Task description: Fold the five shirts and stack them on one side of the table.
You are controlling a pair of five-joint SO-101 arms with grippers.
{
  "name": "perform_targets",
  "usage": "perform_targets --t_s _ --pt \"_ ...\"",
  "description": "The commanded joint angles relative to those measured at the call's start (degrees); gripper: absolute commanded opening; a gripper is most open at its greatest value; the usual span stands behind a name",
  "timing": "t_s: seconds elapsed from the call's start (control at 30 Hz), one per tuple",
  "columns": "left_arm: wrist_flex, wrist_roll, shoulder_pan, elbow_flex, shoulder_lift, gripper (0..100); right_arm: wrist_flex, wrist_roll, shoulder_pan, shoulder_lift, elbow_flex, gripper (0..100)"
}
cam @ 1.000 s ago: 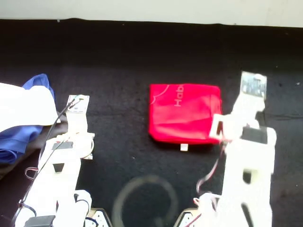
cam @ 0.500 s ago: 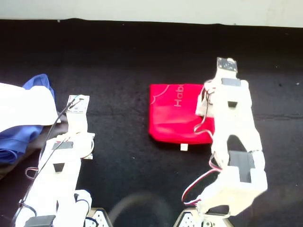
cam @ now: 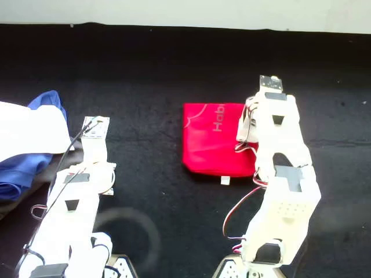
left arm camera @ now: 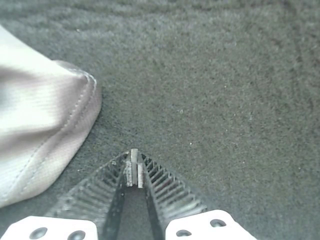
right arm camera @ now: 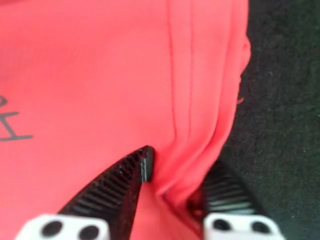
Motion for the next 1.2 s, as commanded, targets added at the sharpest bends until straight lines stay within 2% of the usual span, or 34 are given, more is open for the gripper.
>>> perform_targets --t_s 0.0,0.33,0.6,0.83,1.17 --pt "-0.88 -0.62 0.31 0.13 -0.13 1 -1.36 0.35 2.95 0.92 -1.71 0.5" --pt "-0.88 -0.62 0.22 0.13 -0.13 1 -1.8 18.73 18.15 1.45 -17.8 0.7" --pt "-0.88 -0.62 0.22 0.13 -0.13 1 -14.99 28.31 26.42 3.56 -23.43 0.6" --pt "-0.88 -0.62 0.22 0.13 -0.13 1 -24.84 29.1 32.13 16.57 -37.05 0.6" --pt "-0.88 -0.62 0.22 0.13 -0.13 1 -22.9 29.36 33.98 38.73 -65.19 1.2"
